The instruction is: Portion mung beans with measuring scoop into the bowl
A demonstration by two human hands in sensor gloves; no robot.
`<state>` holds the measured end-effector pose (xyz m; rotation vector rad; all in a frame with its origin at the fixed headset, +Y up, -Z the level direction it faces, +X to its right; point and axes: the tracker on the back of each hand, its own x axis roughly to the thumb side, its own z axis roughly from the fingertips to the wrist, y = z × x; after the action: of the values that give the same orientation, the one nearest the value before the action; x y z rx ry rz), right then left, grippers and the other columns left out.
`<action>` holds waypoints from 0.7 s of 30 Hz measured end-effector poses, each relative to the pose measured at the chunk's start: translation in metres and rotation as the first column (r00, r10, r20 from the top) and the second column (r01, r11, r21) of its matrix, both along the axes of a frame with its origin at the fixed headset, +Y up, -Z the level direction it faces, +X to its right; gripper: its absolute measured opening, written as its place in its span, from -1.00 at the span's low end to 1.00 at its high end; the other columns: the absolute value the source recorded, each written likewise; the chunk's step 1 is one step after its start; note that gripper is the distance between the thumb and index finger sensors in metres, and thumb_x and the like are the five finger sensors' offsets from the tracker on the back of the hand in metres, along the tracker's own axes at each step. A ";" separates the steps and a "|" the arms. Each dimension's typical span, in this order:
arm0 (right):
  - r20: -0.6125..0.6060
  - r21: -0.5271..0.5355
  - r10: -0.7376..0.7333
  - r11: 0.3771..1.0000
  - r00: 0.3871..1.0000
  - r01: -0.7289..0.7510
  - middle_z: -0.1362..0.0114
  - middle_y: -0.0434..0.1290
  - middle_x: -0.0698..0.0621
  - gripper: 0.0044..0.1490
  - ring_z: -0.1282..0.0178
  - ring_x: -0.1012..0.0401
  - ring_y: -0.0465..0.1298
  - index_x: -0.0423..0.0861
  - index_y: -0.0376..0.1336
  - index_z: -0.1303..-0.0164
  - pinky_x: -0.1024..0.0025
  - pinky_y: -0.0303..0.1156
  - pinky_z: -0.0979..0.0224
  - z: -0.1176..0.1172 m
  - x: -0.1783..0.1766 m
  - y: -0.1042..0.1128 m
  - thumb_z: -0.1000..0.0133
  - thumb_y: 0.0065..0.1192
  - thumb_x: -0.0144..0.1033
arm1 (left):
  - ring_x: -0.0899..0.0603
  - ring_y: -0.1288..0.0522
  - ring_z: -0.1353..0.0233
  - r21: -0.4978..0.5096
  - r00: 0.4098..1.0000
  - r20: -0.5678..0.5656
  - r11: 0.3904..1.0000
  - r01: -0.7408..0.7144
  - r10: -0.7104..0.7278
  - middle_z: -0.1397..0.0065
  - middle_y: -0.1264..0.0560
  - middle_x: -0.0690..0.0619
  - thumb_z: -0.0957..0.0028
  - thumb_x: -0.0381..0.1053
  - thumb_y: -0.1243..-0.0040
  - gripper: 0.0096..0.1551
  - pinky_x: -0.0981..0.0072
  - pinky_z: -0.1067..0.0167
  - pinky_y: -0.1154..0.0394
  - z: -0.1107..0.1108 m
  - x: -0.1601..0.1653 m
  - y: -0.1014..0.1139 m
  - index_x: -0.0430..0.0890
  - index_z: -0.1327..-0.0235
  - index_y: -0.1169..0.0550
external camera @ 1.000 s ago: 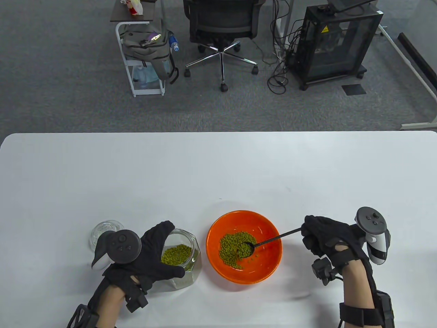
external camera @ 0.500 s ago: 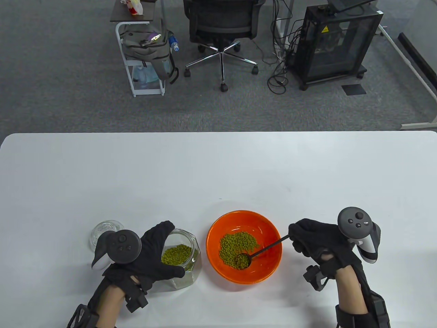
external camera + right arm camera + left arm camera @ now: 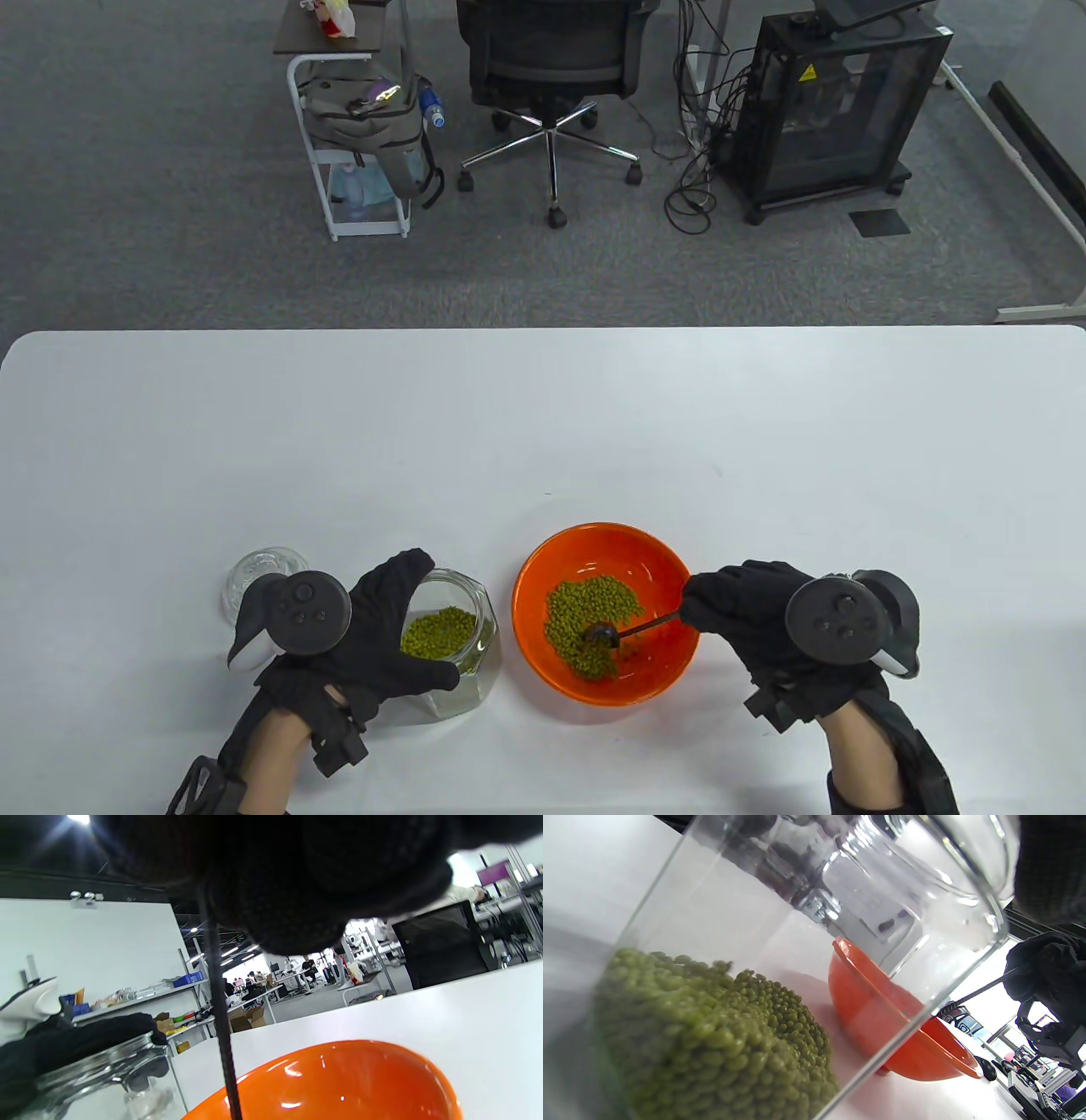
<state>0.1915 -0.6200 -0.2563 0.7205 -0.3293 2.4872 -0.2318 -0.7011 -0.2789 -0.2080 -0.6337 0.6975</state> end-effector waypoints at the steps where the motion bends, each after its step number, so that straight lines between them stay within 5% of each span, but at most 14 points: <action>1: -0.006 0.028 0.013 1.000 1.000 -0.013 0.21 0.73 -0.09 -0.44 0.40 0.07 0.67 -0.07 0.58 0.07 0.20 0.59 0.21 0.003 -0.003 0.002 0.04 0.35 0.07 | -0.63 -0.11 -0.62 0.000 1.000 0.000 1.000 0.000 0.000 -0.68 0.04 -0.39 0.14 0.64 -0.44 0.59 -0.58 -0.44 -0.13 0.000 0.000 0.000 -0.32 -0.59 0.11; 12: -0.013 0.190 0.072 0.979 0.997 -0.069 0.20 0.74 -0.09 -0.44 0.37 0.05 0.67 -0.05 0.58 0.06 0.16 0.59 0.18 0.016 -0.011 0.009 0.07 0.35 0.06 | -0.63 -0.11 -0.62 0.000 1.000 0.000 1.000 0.000 0.000 -0.68 0.04 -0.39 0.14 0.64 -0.44 0.59 -0.58 -0.45 -0.13 0.000 0.000 -0.001 -0.32 -0.59 0.11; 21: 0.094 0.158 -0.235 0.963 0.967 0.219 0.31 0.75 -0.07 -0.45 0.47 0.08 0.68 -0.15 0.59 0.15 0.20 0.60 0.28 0.005 0.019 0.007 -0.04 0.34 0.06 | -0.63 -0.11 -0.62 0.000 1.000 0.000 1.000 0.002 -0.002 -0.68 0.04 -0.39 0.14 0.64 -0.44 0.59 -0.58 -0.44 -0.13 0.000 0.000 -0.001 -0.32 -0.59 0.11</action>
<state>0.2100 -0.6129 -0.2512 0.5663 -0.6068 2.3053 -0.2323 -0.7022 -0.2790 -0.2086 -0.6336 0.6956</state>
